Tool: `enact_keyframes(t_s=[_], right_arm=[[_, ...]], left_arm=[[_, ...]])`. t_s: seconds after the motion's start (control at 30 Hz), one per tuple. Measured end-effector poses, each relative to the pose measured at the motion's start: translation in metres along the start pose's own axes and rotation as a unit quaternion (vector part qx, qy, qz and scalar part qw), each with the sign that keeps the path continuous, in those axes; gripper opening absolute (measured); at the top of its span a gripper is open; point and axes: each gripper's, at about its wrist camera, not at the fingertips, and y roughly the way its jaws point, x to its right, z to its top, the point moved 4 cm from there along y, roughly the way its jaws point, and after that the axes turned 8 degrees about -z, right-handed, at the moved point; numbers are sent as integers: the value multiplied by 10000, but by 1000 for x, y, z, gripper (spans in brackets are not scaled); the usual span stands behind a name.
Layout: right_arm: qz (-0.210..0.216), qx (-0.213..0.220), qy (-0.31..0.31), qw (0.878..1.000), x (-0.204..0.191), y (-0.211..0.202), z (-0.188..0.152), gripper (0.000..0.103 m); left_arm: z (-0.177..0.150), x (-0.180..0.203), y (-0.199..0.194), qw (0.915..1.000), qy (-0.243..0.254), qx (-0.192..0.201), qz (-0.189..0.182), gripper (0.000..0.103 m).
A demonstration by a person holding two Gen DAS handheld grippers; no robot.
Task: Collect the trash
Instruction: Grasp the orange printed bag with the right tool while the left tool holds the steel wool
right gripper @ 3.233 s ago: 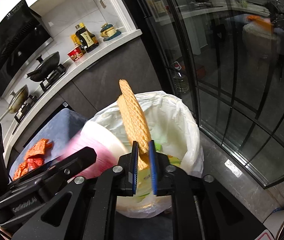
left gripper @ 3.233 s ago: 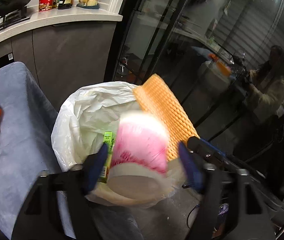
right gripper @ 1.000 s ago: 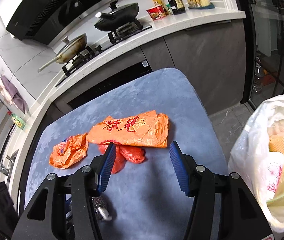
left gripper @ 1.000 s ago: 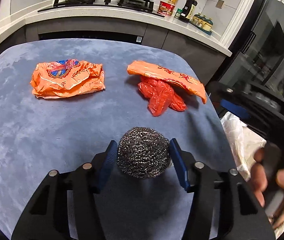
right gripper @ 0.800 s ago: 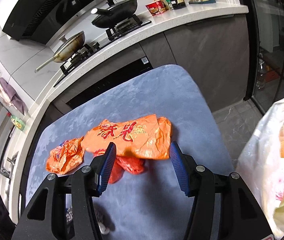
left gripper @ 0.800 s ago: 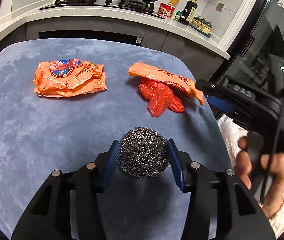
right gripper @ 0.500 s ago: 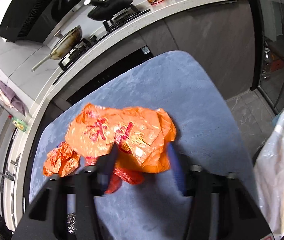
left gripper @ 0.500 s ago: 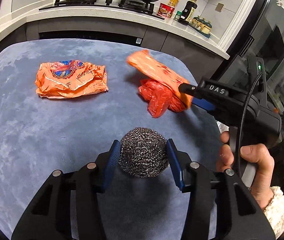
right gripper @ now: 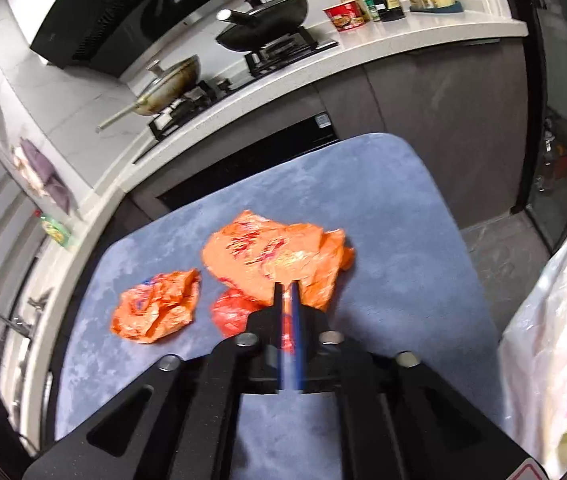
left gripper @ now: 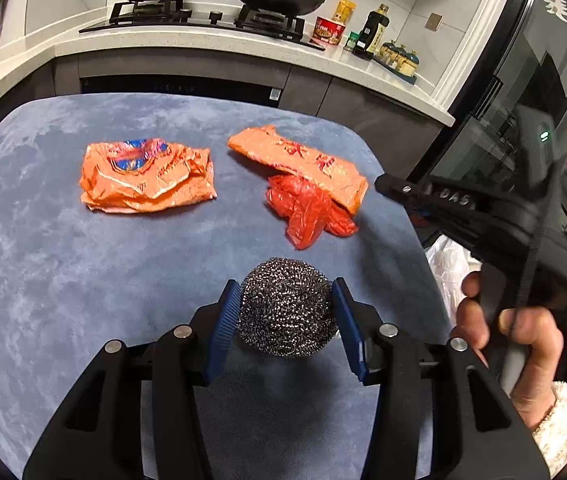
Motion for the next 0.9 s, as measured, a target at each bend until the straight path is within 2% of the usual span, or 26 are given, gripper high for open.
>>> enact_keyframes(t_s=[0.07,0.17,0.23,0.33,0.4,0.43,0.47,0.53,0.67,0.83,0.9], right_arm=[[16,-36,111,9999,4,6,4,55],[-6,-26,173,9998,8,17,11,60],[-85,-137,158,9997,9,30,15,60],[60,-381,268,9989,8,51,16,60],[136,-449,321,9984,6,59,14,54],[180,-468,331,9982,4,62,13,39],[205,-498,319,9980,3,64,13,29],[289,-463,369,9978,2,62,12,22],[462,-234,418,9978,1,44,14,17],[623,266,618,9958,9,-6,25,17],[573,511,671,9948,17,-30,31,17]], left_arm=[[6,-1,-4,10000,10,85,33,45],[17,-8,-6,9998,-23,182,120,45],[23,-14,-6,9995,-56,229,193,45],[32,-23,-7,9991,-114,306,257,45],[38,-29,-7,9988,-140,350,301,45],[40,-31,-7,9988,-158,357,308,45],[42,-33,-7,9987,-173,364,309,45],[44,-35,-8,9986,-186,379,316,45],[46,-34,-11,9985,-153,413,319,45],[45,-21,-16,9987,-75,437,241,45],[46,-11,-20,9988,14,464,182,40]])
